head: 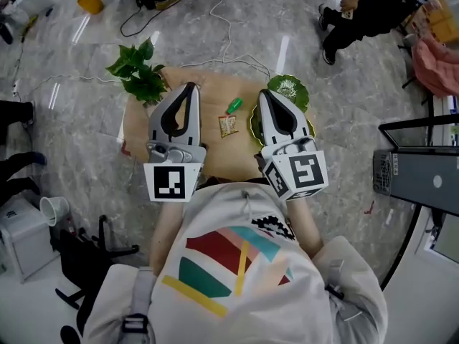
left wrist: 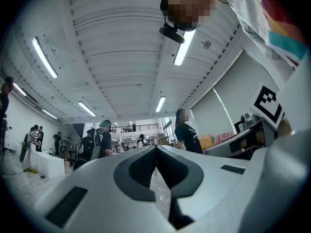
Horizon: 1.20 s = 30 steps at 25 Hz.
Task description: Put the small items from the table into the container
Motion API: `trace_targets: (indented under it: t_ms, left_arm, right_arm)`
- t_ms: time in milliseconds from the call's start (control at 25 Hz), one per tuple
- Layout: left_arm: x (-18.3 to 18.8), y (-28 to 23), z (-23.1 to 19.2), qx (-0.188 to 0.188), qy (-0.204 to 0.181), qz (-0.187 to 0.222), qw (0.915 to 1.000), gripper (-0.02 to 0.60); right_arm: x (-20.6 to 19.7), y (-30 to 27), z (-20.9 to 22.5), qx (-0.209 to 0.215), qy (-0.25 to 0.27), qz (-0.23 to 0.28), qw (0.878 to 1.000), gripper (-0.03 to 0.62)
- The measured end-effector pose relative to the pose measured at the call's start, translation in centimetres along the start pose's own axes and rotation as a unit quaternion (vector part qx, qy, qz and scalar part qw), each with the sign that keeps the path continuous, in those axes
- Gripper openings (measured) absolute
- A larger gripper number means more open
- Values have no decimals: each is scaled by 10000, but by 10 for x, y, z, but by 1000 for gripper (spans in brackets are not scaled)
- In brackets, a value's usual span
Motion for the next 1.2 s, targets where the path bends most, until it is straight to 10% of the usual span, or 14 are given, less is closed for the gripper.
trace_targets:
  t_ms: [200, 1200]
  left_arm:
    - [1, 0, 2, -77, -600, -117, 9981, 8]
    - [-25, -1, -17, 251, -64, -255, 9993, 8]
  right_arm:
    - [10, -4, -9, 247, -7, 71, 9997, 11]
    - [-33, -31, -1, 361, -335, -520, 9974, 12]
Point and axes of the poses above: the fingertips, and each gripper's own axes: y backward along the fingers, z to its right, x out of its top, the point moved 5 cm from there along y, backward along the fingers, and after that the axes turned 7 degrees about z, right-handed, at the moved point
